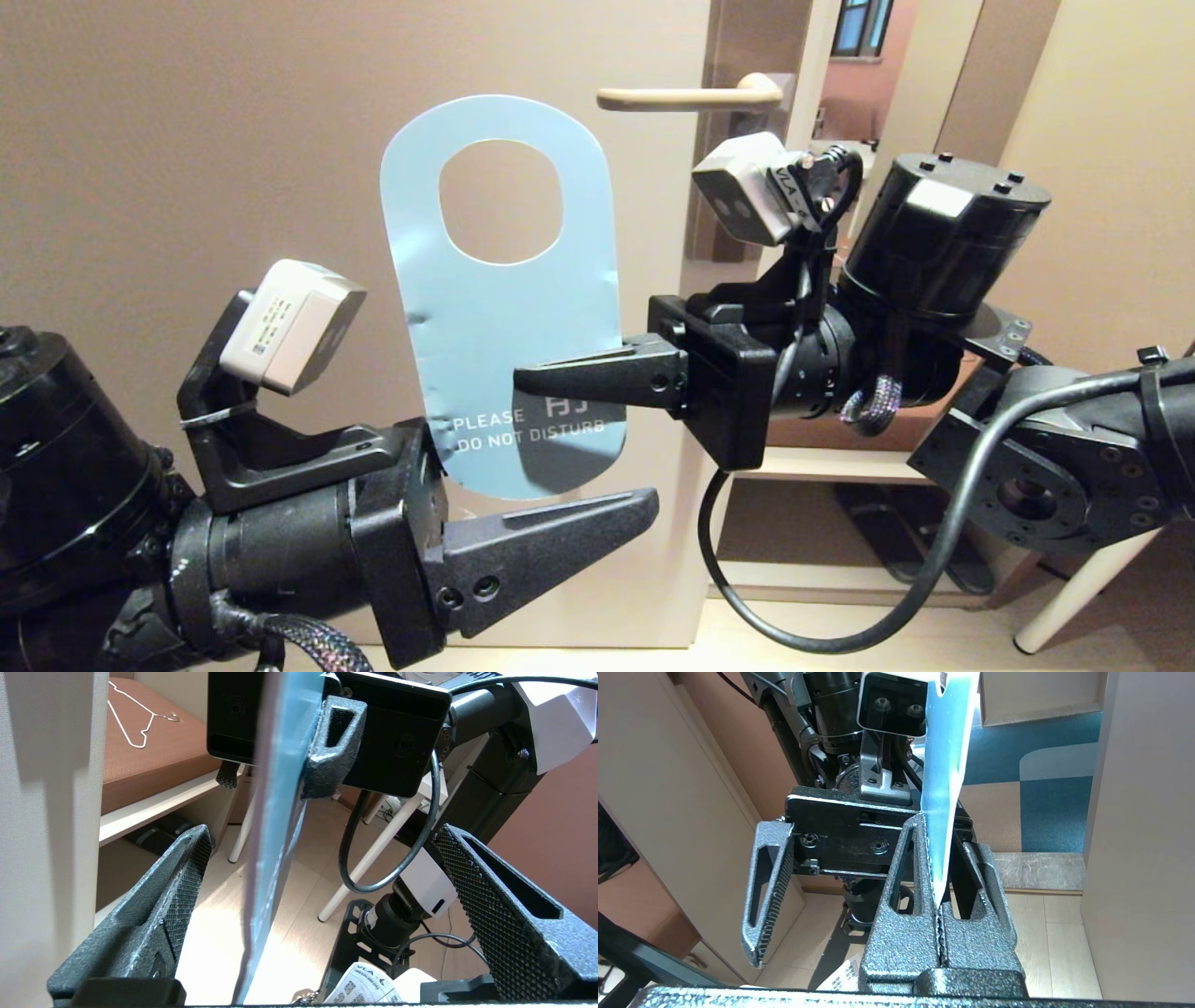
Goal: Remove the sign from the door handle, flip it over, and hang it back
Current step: Hand it to the other hand
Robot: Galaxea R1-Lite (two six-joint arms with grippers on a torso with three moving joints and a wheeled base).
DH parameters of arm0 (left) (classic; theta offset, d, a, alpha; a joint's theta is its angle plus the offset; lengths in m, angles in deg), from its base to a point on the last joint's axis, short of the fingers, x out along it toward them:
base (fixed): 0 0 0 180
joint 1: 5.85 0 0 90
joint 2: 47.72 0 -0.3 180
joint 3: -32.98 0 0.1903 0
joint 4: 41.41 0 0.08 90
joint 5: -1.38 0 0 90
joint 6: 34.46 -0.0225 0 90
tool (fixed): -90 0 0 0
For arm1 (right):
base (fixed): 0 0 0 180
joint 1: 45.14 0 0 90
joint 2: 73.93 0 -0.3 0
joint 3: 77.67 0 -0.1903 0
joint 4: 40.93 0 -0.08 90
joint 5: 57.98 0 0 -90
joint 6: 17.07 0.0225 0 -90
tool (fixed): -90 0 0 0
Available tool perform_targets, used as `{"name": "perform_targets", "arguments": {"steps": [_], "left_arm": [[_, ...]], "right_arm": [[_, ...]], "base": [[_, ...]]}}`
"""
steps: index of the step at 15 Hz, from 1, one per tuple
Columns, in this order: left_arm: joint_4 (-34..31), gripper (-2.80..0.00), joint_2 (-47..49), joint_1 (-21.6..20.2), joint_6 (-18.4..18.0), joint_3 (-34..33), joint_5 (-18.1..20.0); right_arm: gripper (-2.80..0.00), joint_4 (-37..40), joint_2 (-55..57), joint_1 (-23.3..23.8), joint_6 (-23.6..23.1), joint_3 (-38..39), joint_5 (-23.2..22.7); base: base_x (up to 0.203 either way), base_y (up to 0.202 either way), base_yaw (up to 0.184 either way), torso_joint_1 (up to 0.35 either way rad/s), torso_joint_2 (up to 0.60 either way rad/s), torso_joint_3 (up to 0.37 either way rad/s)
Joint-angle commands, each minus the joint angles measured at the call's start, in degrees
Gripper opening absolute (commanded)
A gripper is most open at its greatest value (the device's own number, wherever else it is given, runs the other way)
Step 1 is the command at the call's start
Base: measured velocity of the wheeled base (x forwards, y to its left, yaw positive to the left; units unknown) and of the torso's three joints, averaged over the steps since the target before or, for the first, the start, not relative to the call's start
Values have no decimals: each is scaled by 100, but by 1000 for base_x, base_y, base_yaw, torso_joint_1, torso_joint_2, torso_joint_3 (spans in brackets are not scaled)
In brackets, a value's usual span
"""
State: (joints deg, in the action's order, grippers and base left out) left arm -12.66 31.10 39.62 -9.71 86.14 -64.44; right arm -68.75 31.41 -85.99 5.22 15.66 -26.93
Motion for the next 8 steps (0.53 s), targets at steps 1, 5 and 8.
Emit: {"name": "perform_targets", "arguments": {"steps": [1, 5, 8], "left_arm": [[34, 0, -12, 17, 13, 0, 17], [35, -280, -25, 132, 4, -14, 26], [27, -280, -16, 155, 4, -9, 26]], "right_arm": [[-280, -32, -22, -11, 12, 2, -37], [-280, -40, -40, -99, 5, 23, -37], [-280, -40, -110, -133, 3, 136, -37]], "base": [[0, 0, 0, 0, 0, 0], [0, 0, 0, 0, 0, 0], [0, 0, 0, 0, 0, 0]]}}
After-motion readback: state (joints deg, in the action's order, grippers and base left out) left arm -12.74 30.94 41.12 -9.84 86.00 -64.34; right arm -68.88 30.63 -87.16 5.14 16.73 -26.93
